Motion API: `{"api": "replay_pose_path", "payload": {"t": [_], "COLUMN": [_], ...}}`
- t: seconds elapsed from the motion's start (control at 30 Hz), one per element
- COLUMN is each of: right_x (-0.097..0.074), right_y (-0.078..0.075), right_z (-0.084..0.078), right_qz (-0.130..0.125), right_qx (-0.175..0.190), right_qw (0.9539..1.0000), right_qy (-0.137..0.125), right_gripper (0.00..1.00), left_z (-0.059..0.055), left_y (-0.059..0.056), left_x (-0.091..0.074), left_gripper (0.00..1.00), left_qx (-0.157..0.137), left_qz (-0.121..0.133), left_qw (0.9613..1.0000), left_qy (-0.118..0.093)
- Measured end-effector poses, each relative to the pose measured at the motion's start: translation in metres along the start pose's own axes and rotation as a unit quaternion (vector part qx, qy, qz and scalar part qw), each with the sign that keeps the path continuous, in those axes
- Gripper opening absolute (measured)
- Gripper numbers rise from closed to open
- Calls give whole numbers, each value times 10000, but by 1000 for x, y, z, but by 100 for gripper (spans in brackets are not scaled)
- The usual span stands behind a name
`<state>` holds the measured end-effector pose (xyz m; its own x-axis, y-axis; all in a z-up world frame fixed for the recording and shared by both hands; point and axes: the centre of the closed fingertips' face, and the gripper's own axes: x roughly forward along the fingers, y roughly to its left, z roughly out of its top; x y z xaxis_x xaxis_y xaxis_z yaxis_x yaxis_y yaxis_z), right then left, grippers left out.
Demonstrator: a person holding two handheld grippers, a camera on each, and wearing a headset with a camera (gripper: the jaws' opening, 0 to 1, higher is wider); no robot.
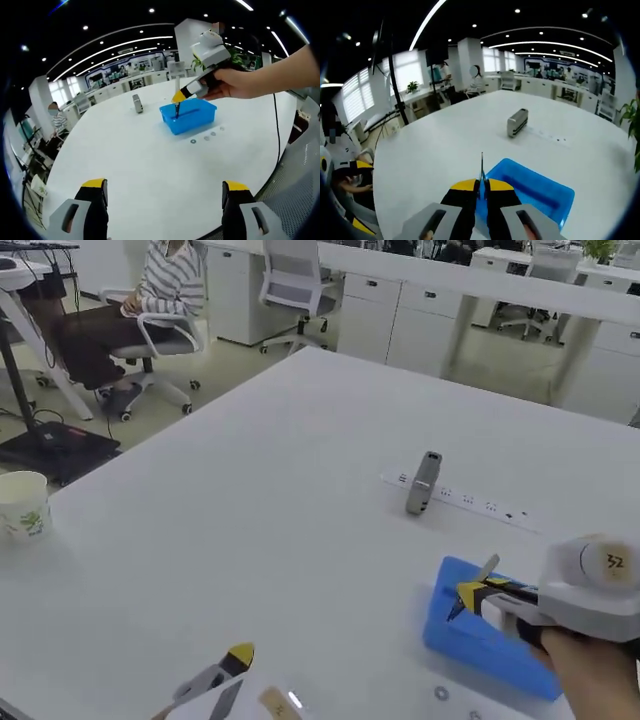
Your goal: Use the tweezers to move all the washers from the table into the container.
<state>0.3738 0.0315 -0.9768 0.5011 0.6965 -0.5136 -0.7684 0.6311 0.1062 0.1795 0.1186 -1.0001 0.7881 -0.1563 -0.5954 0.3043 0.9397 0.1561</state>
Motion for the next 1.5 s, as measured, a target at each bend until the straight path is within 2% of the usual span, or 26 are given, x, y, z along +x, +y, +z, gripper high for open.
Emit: {"api": "replay_pose_path", "payload": {"t": [0.2, 0.4, 0.67, 0.87, 1.17, 1.33, 1.5], "right_x": [-22, -33, -27, -20, -11, -10, -10], "right_y": [12, 29, 41, 41, 35, 31, 29], "right_z": [5, -4, -36, -53, -63, -66, -69], "right_qz": [57, 151, 134, 87, 48, 62, 61], "right_qx": [42, 77, -76, -377, -369, -217, -258], "right_qw": [9997, 9994, 9999, 9989, 9987, 9989, 9987], "right_qy": [-234, -308, 22, 250, 361, 400, 434], "right_gripper": [3, 3, 3, 3, 3, 3, 3], "left_z": [1, 1, 0, 0, -1, -2, -2], "left_y": [0, 0, 1, 0, -1, -1, -1], "left_x": [0, 0, 0, 0, 0, 1, 1], "left_gripper": [97, 97, 97, 97, 96, 96, 96], "left_qx": [27, 41, 25, 57, 74, 71, 79], "left_qz": [3, 26, 32, 10, -17, -8, -15], "left_qw": [10000, 10000, 10000, 10000, 10000, 10000, 9999], "left_qy": [-11, -19, -7, 9, 44, 58, 74]}}
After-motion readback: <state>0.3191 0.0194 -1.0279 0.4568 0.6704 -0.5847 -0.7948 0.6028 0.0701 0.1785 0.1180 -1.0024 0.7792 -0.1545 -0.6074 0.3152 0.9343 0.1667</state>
